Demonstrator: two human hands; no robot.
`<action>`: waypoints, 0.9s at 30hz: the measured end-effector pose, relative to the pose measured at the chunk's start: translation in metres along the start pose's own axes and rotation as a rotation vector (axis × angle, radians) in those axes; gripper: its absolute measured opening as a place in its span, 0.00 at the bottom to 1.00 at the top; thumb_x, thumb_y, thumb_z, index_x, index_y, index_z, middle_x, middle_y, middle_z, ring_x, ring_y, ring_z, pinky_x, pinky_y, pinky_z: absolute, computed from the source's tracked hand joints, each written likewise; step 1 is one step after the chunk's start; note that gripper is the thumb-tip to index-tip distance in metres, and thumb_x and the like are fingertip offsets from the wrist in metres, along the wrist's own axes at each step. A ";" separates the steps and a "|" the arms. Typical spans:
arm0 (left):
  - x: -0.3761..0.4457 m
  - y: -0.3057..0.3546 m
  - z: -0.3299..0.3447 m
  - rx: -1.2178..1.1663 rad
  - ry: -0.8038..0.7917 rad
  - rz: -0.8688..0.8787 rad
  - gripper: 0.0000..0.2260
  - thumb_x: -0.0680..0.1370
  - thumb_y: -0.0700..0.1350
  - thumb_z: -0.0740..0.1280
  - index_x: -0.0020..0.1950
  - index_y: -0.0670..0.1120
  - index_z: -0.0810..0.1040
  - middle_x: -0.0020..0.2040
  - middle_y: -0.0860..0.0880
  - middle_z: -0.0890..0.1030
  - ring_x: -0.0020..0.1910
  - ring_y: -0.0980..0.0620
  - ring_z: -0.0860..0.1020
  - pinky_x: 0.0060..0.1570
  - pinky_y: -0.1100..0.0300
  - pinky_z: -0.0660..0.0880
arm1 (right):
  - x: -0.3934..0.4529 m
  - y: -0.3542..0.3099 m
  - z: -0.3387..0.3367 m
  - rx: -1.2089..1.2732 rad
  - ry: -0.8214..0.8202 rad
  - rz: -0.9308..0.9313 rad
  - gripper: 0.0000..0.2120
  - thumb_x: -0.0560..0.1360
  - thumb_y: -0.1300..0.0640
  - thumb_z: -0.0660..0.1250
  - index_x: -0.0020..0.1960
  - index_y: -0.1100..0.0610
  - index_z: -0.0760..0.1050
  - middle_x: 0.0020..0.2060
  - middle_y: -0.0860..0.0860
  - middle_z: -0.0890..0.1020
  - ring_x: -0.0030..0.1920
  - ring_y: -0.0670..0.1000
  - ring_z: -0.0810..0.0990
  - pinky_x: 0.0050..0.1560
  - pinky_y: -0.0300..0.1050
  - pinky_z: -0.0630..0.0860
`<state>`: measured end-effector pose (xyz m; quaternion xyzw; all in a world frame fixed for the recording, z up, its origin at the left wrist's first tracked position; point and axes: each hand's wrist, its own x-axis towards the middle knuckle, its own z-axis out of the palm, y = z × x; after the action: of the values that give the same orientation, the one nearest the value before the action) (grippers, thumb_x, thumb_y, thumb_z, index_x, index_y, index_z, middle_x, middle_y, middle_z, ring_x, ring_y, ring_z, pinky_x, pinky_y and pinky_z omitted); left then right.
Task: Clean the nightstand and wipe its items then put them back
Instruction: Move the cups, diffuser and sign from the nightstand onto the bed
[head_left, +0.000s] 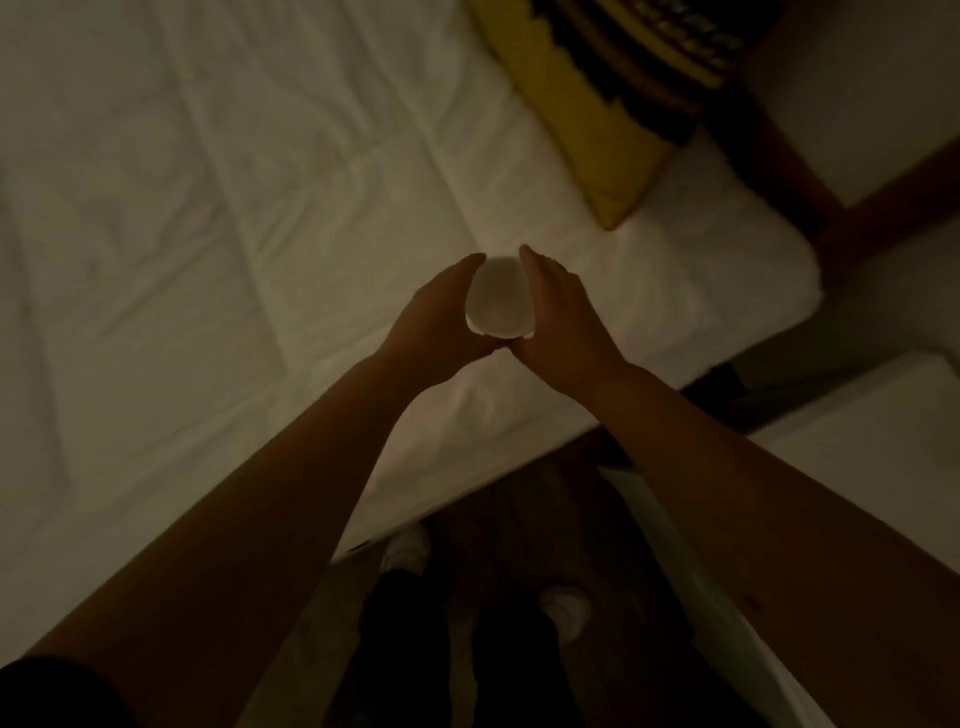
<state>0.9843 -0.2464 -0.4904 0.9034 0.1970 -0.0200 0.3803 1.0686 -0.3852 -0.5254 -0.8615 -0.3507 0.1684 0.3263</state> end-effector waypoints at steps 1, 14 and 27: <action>-0.011 -0.022 -0.017 -0.002 0.038 -0.042 0.36 0.65 0.53 0.78 0.69 0.45 0.67 0.64 0.48 0.75 0.62 0.47 0.73 0.53 0.59 0.66 | 0.008 -0.021 0.019 0.004 -0.044 -0.038 0.45 0.69 0.56 0.75 0.77 0.56 0.51 0.73 0.57 0.63 0.71 0.56 0.61 0.64 0.45 0.62; -0.113 -0.221 -0.101 -0.051 0.217 -0.276 0.33 0.64 0.50 0.78 0.66 0.51 0.68 0.58 0.54 0.77 0.56 0.51 0.75 0.48 0.59 0.67 | 0.050 -0.164 0.195 -0.096 -0.358 -0.206 0.45 0.68 0.51 0.76 0.76 0.58 0.53 0.73 0.55 0.65 0.70 0.56 0.65 0.66 0.47 0.64; -0.114 -0.235 -0.110 -0.060 0.024 -0.317 0.59 0.60 0.56 0.80 0.77 0.44 0.42 0.78 0.45 0.50 0.75 0.49 0.52 0.69 0.57 0.53 | 0.047 -0.172 0.197 -0.199 -0.395 -0.201 0.49 0.69 0.49 0.75 0.77 0.57 0.47 0.77 0.55 0.55 0.73 0.56 0.60 0.69 0.51 0.63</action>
<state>0.7799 -0.0603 -0.5510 0.8494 0.3422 -0.0632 0.3967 0.9142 -0.1714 -0.5550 -0.8007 -0.5064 0.2648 0.1800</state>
